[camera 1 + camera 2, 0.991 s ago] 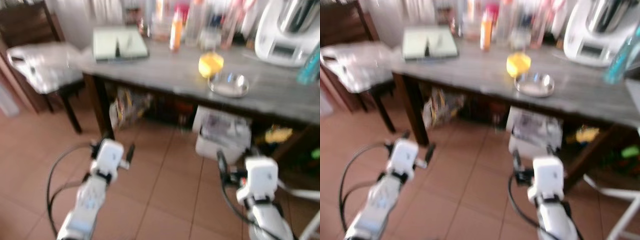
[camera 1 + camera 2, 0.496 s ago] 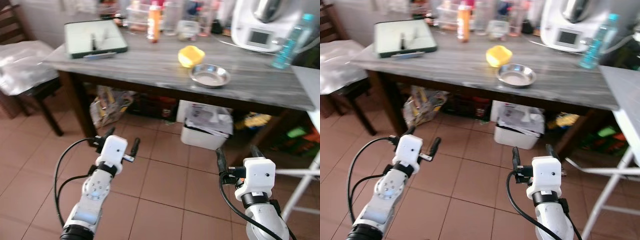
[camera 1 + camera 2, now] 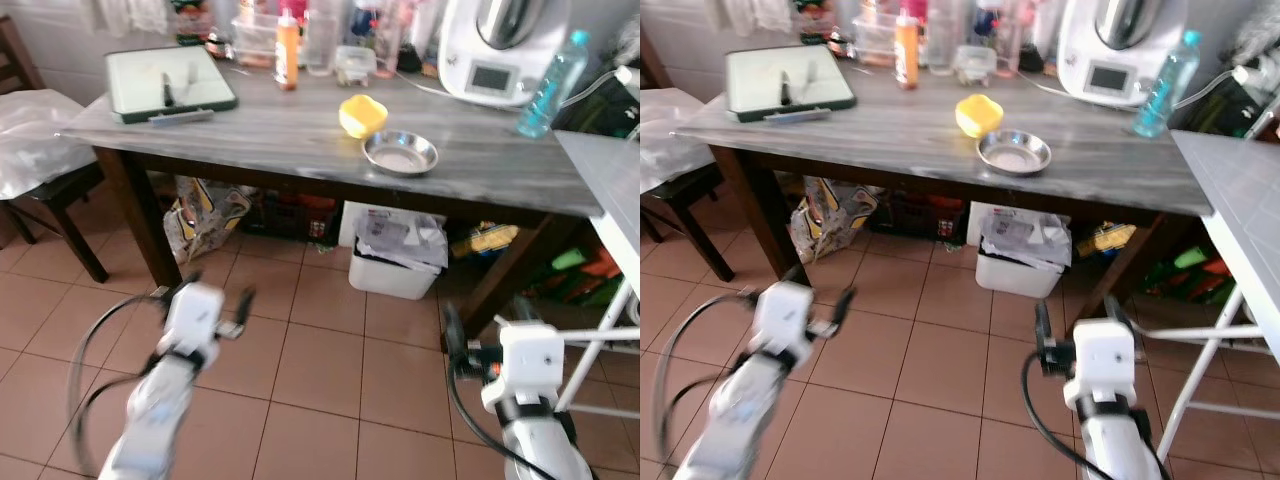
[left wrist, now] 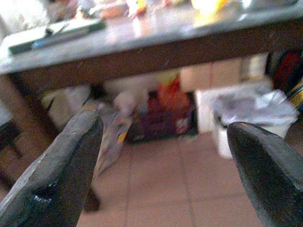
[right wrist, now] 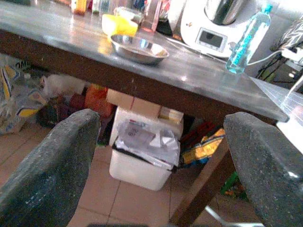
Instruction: Setting the table
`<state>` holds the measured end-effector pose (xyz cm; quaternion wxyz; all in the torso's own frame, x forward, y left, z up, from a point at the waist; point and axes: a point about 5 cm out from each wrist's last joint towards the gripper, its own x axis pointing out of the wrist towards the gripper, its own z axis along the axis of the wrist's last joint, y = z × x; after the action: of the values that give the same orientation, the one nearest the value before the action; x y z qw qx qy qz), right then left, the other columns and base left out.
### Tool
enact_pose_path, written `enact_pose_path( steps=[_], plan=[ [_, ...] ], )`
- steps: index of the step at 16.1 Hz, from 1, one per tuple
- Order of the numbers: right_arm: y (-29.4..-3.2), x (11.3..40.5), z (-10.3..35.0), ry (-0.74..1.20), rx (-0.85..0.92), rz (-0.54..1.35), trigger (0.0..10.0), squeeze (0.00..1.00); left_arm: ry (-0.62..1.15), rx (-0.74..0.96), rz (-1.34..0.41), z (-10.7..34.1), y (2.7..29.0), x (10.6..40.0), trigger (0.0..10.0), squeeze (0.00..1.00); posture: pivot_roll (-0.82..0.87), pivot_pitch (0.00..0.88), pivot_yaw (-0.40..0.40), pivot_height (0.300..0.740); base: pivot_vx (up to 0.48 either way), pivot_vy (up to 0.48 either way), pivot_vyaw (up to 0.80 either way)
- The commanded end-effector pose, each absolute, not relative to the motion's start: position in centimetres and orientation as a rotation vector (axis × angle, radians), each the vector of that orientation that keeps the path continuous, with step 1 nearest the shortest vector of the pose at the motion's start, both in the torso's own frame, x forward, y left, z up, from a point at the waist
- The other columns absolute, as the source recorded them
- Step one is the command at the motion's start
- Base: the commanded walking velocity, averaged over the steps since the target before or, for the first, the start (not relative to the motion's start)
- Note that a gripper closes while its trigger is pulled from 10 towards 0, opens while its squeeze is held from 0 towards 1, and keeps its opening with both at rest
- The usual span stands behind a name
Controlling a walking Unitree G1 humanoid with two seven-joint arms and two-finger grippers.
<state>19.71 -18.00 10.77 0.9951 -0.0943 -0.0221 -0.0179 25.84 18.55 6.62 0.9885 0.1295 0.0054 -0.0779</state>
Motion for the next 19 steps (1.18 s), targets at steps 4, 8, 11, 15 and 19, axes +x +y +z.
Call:
enact_pose_path(
  steps=[4,8,11,15,19],
  plan=[
    [-19.2,19.1,11.0,-0.047,-0.209,-0.079,10.0,0.00,0.024,0.258,-0.149,6.0,19.3,23.4,10.0,0.00,0.15,0.042,-0.076,0.740,0.000,0.000,0.00],
    [-19.2,19.3,11.2,-0.056,-0.216,-0.088,10.0,0.00,0.024,0.280,-0.165,5.0,18.9,18.3,10.0,0.00,0.15,0.048,-0.072,0.740,0.000,0.000,0.00],
    [-18.5,19.6,11.2,-0.058,-0.196,-0.078,10.0,0.00,0.014,0.302,-0.194,5.3,18.4,14.9,10.0,0.00,0.16,0.078,-0.068,0.740,0.000,0.000,0.00],
    [-16.7,21.5,11.2,-0.072,-0.176,0.021,10.0,0.00,-0.049,0.325,-0.182,6.3,17.1,13.4,10.0,0.00,0.24,0.099,-0.086,0.740,0.000,0.000,0.00],
    [-16.0,23.5,12.5,-0.118,-0.165,0.091,10.0,0.00,-0.259,0.313,-0.235,11.8,15.3,29.3,10.0,0.00,0.21,0.138,-0.109,0.740,0.000,0.000,0.00]
  ],
)
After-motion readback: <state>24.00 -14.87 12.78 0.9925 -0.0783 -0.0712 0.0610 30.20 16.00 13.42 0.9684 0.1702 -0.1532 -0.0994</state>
